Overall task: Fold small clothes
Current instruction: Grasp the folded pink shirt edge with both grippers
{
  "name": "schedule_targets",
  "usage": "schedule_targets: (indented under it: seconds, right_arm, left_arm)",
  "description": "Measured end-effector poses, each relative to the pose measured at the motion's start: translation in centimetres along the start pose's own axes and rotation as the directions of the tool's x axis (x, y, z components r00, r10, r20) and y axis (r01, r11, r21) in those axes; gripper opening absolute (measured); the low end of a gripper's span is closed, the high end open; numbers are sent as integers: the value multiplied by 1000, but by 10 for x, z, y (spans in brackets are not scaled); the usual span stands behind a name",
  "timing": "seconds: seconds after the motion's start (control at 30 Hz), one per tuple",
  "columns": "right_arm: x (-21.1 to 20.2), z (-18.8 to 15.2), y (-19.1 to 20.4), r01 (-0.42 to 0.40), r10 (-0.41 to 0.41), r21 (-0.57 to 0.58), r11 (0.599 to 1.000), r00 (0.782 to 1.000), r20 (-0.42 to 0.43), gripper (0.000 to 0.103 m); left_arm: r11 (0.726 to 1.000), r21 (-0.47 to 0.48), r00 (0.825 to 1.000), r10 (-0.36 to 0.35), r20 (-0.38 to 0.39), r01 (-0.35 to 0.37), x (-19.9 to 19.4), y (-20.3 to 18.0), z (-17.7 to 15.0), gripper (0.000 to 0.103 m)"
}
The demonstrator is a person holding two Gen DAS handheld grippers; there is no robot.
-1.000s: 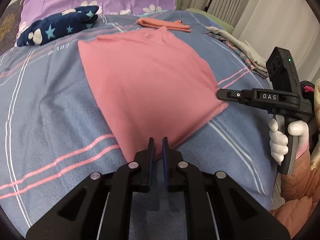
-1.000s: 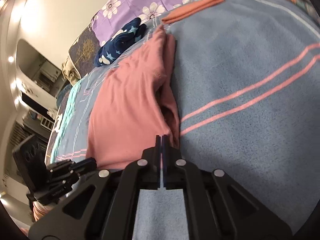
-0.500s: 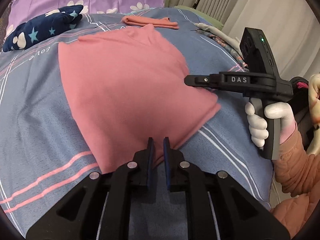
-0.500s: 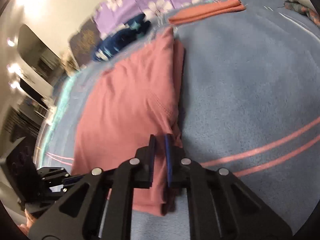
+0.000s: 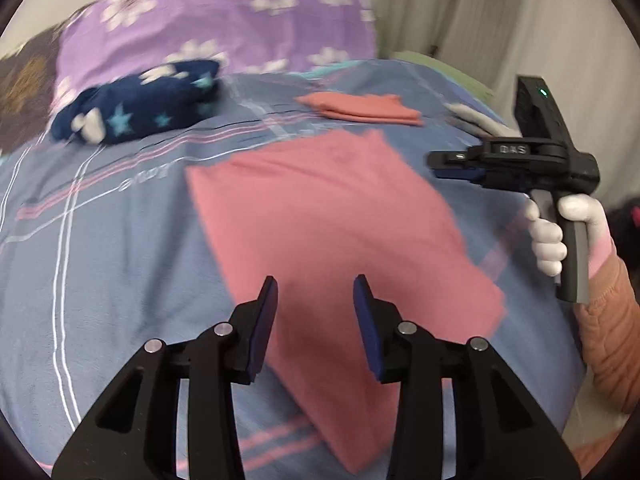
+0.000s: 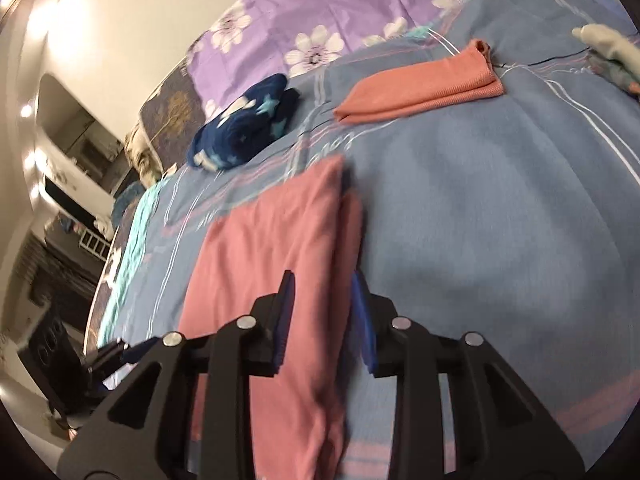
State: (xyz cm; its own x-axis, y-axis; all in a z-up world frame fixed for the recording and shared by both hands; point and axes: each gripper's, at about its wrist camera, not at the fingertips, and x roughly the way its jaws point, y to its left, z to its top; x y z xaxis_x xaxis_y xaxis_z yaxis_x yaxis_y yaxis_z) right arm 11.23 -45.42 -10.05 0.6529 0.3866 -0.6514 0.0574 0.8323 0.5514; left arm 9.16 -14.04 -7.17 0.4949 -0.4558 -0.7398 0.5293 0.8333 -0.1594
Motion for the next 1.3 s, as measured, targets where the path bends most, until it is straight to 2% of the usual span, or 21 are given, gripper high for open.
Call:
schedule_targets:
  seconds: [0.1,0.17,0.23,0.3,0.33,0.4,0.43,0.47,0.5,0.6,0.7,0.8,0.9,0.93,0.97,1.0,1.03,1.07,1.13,1.23,1.3]
  right_arm:
    - [24,24,-4,25,-26,-10,1000,999,-35,40]
    - [45,39,-1,30,-30,-6,1000,998,-56,45]
    - [56,46,-3,-9,9,10,1000,997,-73,47]
    - [67,50,-1,-26,26,-3,1000,996,-83,32]
    - [72,50,2,1,-4,-43,999,998,-70,12]
    - [75,50,-1,38,-39,-82,996,999,-11,9]
    - [73,51,-7,27,-25,-76,997,999,21,9]
    - [75,52,-20,28,-27,-37,999,999,40,3]
    - [78,52,-31,41,-41,7,999,999,31,0]
    - [78,53,-45,-4,3,69,998,1000,14,0]
    - [56,55,-26,53,-52,-5,999,996,72,2]
    - [39,48,23,-77,87,-158,984,995,57,3]
    - [44,34,62,-125,127,-309,943,992,-13,4]
    - [53,28,71,-100,93,-364,926,995,-38,6]
    - [63,24,72,-40,26,-398,917,999,-39,2]
    - [78,22,67,104,-122,-437,893,993,-12,0]
    - [97,20,52,292,-302,-465,836,952,54,0]
    - [102,21,39,272,-277,-439,856,959,55,0]
    - [88,32,24,187,-189,-309,932,982,23,0]
    - [83,27,32,222,-218,-329,918,975,49,0]
    - [74,22,38,208,-203,-309,928,978,51,3]
  left_arm:
    - [999,-37,1000,1,-21,-2,12,9,4,40]
    - [999,-14,998,40,-51,-40,25,6,-1,41]
    - [997,29,996,78,-39,-77,33,-1,-9,43]
    - [993,64,994,105,-20,-104,35,-5,-12,44]
    - [991,77,993,115,-15,-114,34,-7,-13,44]
    - [991,75,993,114,-11,-113,34,-5,-13,44]
    - [992,68,994,108,-9,-107,35,-3,-13,44]
    - [993,63,995,103,-7,-103,35,-2,-13,44]
    - [993,59,995,99,-5,-99,36,-1,-13,44]
    - [994,55,995,97,-1,-97,37,-1,-13,45]
    - [993,58,995,101,0,-101,37,-3,-13,45]
    - [993,54,995,103,-1,-103,37,-3,-13,45]
    - [993,52,994,105,-2,-105,37,-3,-13,45]
    - [993,51,994,105,-3,-105,37,-3,-13,45]
    - [993,49,995,104,-3,-104,37,-3,-13,45]
    - [994,47,995,98,-2,-98,37,-2,-13,45]
    - [995,44,996,91,-3,-91,37,-2,-13,45]
    - [995,42,996,90,-6,-90,38,-1,-13,45]
    - [996,34,997,82,-4,-82,37,1,-13,46]
    - [996,26,997,82,-4,-82,37,1,-13,46]
    - [995,25,996,94,0,-94,34,-1,-14,46]
